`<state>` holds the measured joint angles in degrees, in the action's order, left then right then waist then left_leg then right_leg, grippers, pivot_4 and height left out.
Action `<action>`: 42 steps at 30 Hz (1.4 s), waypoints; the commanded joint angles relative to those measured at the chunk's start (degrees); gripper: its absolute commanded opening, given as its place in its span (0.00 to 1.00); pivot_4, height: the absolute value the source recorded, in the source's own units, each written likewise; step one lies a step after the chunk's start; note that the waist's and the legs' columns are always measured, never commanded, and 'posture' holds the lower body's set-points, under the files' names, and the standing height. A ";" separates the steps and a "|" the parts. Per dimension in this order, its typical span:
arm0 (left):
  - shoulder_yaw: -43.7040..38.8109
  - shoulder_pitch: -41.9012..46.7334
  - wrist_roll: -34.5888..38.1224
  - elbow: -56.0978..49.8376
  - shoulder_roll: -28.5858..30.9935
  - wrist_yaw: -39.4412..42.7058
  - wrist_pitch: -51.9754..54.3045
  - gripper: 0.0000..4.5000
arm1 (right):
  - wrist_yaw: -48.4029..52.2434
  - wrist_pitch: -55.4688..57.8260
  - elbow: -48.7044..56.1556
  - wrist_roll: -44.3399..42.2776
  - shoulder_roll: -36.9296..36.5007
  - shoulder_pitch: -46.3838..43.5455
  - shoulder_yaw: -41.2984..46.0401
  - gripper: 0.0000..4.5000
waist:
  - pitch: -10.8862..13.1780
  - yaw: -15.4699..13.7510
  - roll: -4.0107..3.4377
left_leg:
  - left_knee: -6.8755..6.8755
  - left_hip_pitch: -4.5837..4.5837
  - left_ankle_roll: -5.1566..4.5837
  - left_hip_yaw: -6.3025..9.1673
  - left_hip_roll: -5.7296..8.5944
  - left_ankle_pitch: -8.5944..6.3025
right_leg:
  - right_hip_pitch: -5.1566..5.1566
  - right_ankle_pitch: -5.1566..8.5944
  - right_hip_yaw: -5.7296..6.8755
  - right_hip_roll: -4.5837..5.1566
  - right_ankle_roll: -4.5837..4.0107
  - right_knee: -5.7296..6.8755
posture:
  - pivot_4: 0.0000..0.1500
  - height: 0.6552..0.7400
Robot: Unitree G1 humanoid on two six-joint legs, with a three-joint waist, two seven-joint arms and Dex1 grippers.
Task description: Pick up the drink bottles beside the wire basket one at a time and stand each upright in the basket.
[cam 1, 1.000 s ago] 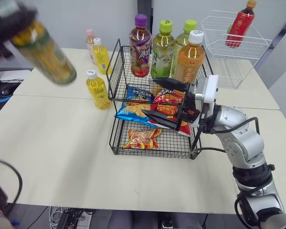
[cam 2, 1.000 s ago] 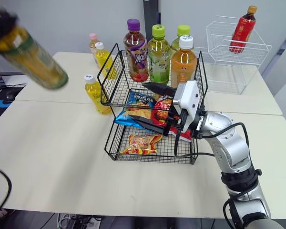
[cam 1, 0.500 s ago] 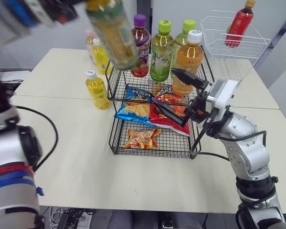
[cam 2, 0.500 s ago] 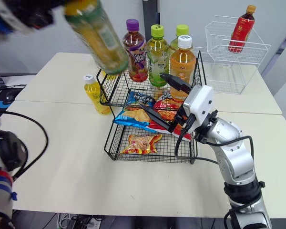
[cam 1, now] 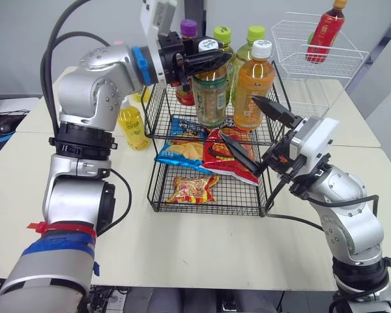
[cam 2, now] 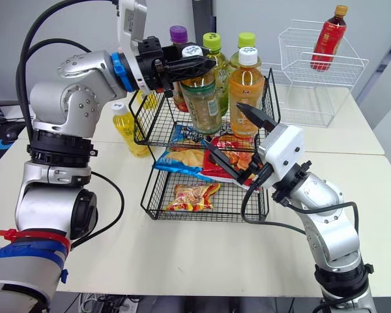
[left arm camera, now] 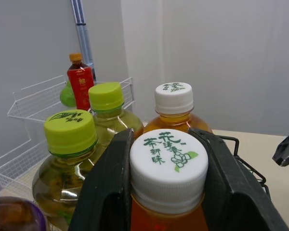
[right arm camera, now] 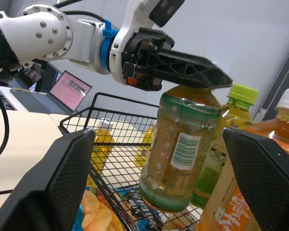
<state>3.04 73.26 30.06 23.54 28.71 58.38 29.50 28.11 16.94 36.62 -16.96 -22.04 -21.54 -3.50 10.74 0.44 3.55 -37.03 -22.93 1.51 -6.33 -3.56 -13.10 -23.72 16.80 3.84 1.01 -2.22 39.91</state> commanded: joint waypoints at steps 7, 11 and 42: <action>-2.70 3.25 -0.59 0.95 -3.04 2.35 -1.20 0.58 | -1.90 0.87 4.32 0.13 -0.52 0.33 1.13 1.00 | 0.00 0.00 0.00 | -0.01 0.00 0.00 0.02 -0.01 0.00 | 0.01 0.00 0.02 0.00 0.00 0.01 | 1.00 1.00; -4.32 3.28 0.04 -0.05 -2.67 1.83 0.43 0.85 | -1.64 1.00 4.12 -0.29 -0.57 0.22 1.15 1.00 | 0.00 0.04 0.00 | -0.01 0.01 0.00 0.02 -0.01 0.00 | 0.01 0.00 0.02 0.00 0.00 0.02 | 1.00 1.00; -57.14 -83.17 12.68 -70.42 0.15 -27.06 20.45 1.00 | 26.84 1.67 -21.95 -15.58 2.94 -17.50 -5.06 1.00 | -0.16 0.94 0.05 | 0.02 0.36 -0.18 0.12 -0.05 -0.11 | 0.41 -0.13 0.07 0.06 -0.21 0.01 | 1.00 1.00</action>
<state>-51.14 -8.48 40.85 -42.96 29.76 32.20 52.61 54.00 20.33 14.16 -32.63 -19.53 -37.69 -8.62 10.58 1.38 3.60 -37.00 -22.59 1.32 -6.16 -3.61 -13.21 -23.32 16.68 3.96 1.07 -2.43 39.92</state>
